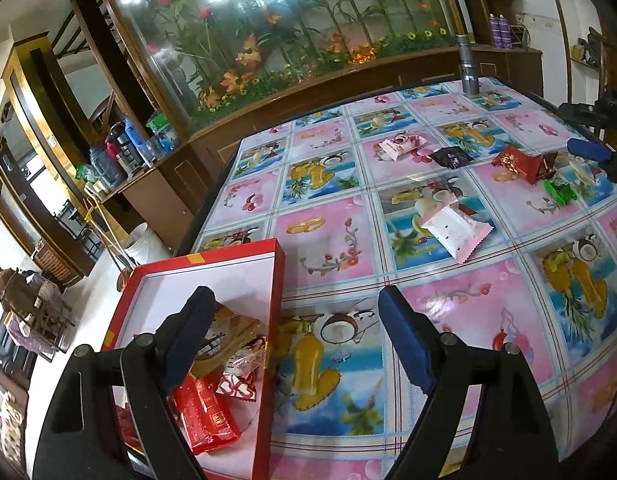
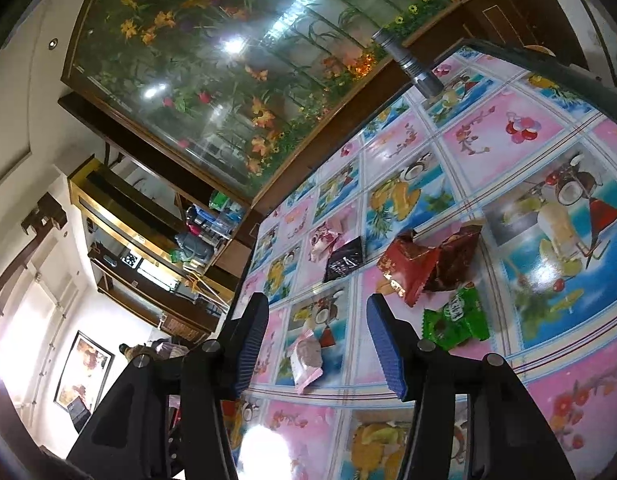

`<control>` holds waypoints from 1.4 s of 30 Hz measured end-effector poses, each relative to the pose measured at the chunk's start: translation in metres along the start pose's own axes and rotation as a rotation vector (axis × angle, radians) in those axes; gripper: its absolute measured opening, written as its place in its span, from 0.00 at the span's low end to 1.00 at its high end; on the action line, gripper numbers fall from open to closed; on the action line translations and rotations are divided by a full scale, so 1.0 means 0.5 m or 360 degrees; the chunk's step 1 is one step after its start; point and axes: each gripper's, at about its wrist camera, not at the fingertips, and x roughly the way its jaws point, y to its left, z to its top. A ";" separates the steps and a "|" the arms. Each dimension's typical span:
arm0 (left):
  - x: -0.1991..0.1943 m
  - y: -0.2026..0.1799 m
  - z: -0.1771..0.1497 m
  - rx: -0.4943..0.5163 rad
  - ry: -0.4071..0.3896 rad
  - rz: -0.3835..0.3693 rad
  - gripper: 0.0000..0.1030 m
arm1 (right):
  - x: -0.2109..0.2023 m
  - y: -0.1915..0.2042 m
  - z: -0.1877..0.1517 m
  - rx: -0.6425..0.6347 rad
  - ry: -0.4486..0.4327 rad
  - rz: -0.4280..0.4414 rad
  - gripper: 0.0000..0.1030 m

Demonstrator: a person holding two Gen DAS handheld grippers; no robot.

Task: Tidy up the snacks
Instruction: 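Move the left tool to the table and grasp the white-pink packet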

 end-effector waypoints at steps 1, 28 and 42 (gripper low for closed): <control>0.002 -0.002 0.001 0.0004 0.0001 -0.0001 0.82 | 0.001 -0.002 0.001 0.0000 0.0004 -0.0004 0.53; 0.092 -0.060 0.023 0.0072 0.0155 -0.0152 0.82 | 0.005 -0.067 0.049 -0.0023 0.0064 -0.0356 0.54; 0.150 -0.082 0.059 0.0013 0.0261 -0.0288 0.82 | 0.066 -0.069 0.028 -0.0193 0.0264 -0.0628 0.55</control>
